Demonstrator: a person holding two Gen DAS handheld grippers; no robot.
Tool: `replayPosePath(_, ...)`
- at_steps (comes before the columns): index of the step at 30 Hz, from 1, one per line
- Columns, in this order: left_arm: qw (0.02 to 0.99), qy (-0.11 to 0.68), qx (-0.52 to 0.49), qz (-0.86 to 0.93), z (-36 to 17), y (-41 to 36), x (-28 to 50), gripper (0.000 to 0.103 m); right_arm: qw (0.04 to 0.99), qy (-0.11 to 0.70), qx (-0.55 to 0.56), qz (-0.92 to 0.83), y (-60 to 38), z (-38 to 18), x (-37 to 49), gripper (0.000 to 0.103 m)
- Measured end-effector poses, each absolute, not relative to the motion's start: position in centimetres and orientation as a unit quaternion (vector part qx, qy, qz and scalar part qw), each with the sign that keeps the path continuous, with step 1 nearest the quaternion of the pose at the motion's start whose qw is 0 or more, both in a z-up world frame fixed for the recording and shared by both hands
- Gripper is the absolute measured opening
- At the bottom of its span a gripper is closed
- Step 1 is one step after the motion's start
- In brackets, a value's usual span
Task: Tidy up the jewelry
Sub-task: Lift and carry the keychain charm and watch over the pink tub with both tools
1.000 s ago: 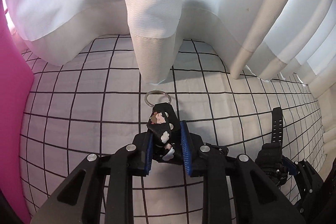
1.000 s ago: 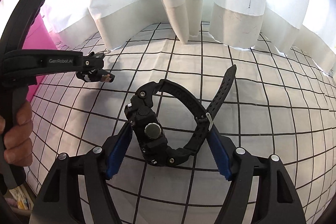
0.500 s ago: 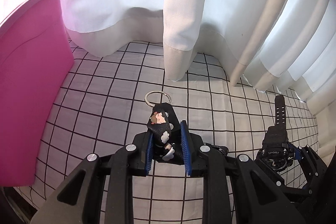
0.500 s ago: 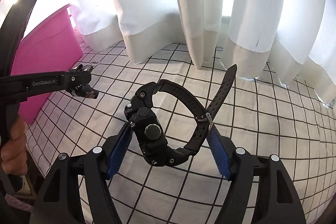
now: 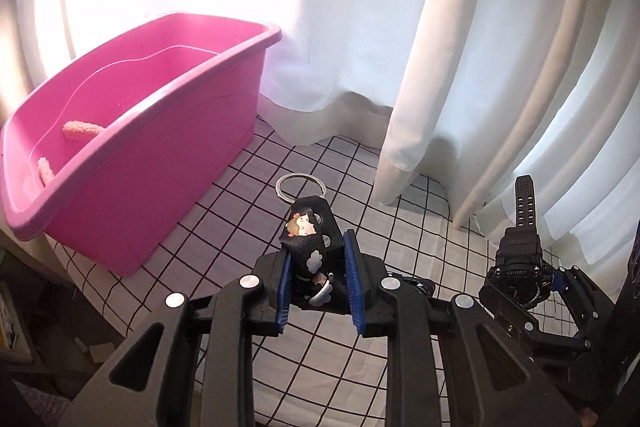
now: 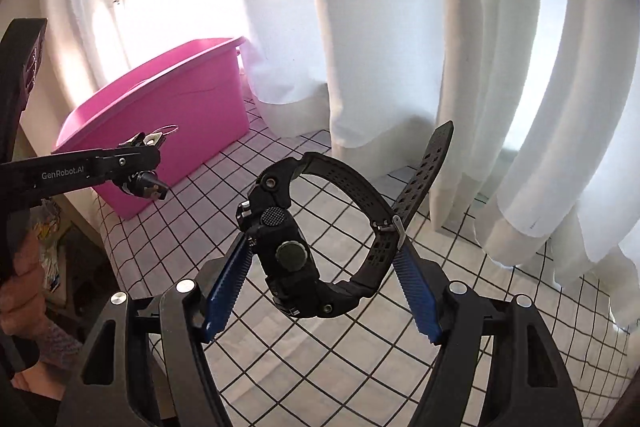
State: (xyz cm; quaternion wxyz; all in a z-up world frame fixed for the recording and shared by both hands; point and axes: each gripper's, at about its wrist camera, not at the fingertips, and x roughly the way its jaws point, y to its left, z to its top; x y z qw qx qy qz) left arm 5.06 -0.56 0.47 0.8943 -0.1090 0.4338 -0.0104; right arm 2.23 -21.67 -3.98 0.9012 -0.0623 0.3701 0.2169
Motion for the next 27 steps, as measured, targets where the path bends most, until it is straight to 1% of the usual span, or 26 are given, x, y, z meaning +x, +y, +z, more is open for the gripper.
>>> replayPosePath(8, 0.911, 0.387, -0.120, 0.081, 5.2, 5.1, 2.3, 0.023, 0.892, 0.321, -0.083, 0.308, -15.9, 0.5, 4.3, 0.069)
replayPosePath(14, 0.916, 0.366, -0.116, 0.120, 7.5, 10.6, 2.8, 0.023, 0.886, 0.294, -0.088, 0.348, -9.4, 3.9, 6.9, 0.069)
replayPosePath(18, 0.915, 0.363, -0.118, 0.131, 7.9, 14.5, 4.3, 0.023, 0.876, 0.293, -0.093, 0.371, -4.4, 5.2, 9.4, 0.065)
replayPosePath(23, 0.909, 0.369, -0.132, 0.139, 7.5, 19.0, 6.7, 0.023, 0.866, 0.302, -0.093, 0.387, 1.7, 6.0, 13.1, 0.065)
replayPosePath(27, 0.901, 0.385, -0.141, 0.145, 6.1, 21.5, 9.0, 0.023, 0.852, 0.323, -0.090, 0.402, 5.5, 5.4, 15.7, 0.065)
